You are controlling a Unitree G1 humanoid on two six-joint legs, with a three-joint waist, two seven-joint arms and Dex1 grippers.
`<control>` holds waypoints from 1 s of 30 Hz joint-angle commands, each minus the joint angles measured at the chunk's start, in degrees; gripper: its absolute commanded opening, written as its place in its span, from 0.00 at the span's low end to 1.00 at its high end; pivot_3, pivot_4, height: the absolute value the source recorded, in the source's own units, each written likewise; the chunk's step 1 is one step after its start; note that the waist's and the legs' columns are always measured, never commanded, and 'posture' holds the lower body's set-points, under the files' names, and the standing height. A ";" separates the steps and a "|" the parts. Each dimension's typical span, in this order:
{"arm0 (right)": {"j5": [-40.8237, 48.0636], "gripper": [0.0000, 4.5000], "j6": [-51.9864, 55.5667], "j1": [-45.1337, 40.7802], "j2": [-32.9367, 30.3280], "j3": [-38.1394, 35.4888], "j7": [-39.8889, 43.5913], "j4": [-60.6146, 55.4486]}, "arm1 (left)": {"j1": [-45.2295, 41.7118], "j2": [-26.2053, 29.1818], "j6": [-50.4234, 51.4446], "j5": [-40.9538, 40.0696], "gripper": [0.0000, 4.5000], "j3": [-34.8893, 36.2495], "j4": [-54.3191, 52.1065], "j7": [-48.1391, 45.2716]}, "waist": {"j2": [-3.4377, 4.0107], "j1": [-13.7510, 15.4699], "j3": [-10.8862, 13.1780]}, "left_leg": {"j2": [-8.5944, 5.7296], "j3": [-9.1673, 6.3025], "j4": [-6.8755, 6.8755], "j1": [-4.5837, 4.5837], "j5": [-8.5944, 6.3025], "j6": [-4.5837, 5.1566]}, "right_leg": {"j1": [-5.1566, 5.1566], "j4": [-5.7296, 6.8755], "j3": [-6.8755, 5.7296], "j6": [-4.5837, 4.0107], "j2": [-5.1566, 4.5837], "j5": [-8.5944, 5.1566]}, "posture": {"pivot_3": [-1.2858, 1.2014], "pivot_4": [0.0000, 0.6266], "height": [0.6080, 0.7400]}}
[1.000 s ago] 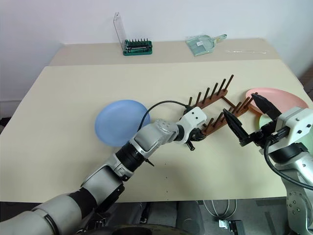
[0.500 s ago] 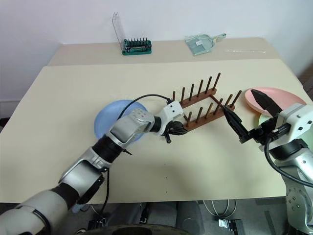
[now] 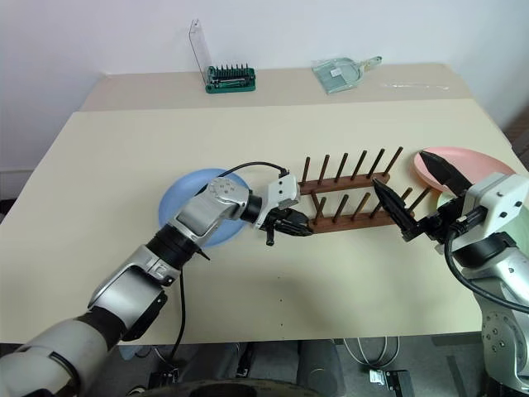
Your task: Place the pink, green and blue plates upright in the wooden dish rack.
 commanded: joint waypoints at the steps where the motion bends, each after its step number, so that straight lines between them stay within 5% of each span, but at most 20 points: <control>1: 0.69 1.00 -0.52 0.00 -0.42 -1.65 -0.02 -1.11 | -0.95 0.00 -3.19 0.53 0.15 0.19 0.12 -2.66 | 0.00 0.01 0.00 | 0.00 0.00 0.00 0.00 0.00 0.00 | 0.00 0.00 0.00 0.00 0.00 0.00 | 0.52 0.24 1.00; 11: 0.48 1.00 -0.55 -0.51 -0.44 -1.09 -0.15 -0.88 | -1.41 0.04 -8.53 3.47 0.15 0.28 4.61 -5.09 | 0.00 0.01 0.00 | 0.00 0.00 0.00 0.00 -0.01 0.03 | 0.00 0.00 0.00 0.00 0.00 0.00 | 0.52 0.24 1.00; 19: 0.32 1.00 -0.53 -1.62 -0.72 -0.97 0.03 -0.18 | -4.49 -0.51 -7.23 3.74 1.00 4.00 5.86 -2.62 | 0.00 -0.01 0.00 | 0.00 -0.01 0.00 0.01 -0.03 0.06 | 0.00 0.01 0.00 0.00 0.00 0.00 | 0.52 0.24 1.00; 30: 2.03 1.00 0.34 -2.82 -0.32 0.50 0.67 0.14 | -7.57 6.40 4.92 -0.16 1.00 8.49 -3.19 -7.36 | 0.00 -0.13 0.00 | 0.00 -0.02 0.00 0.01 -0.01 0.03 | -0.01 0.03 0.00 0.00 0.01 0.00 | 0.52 0.24 1.00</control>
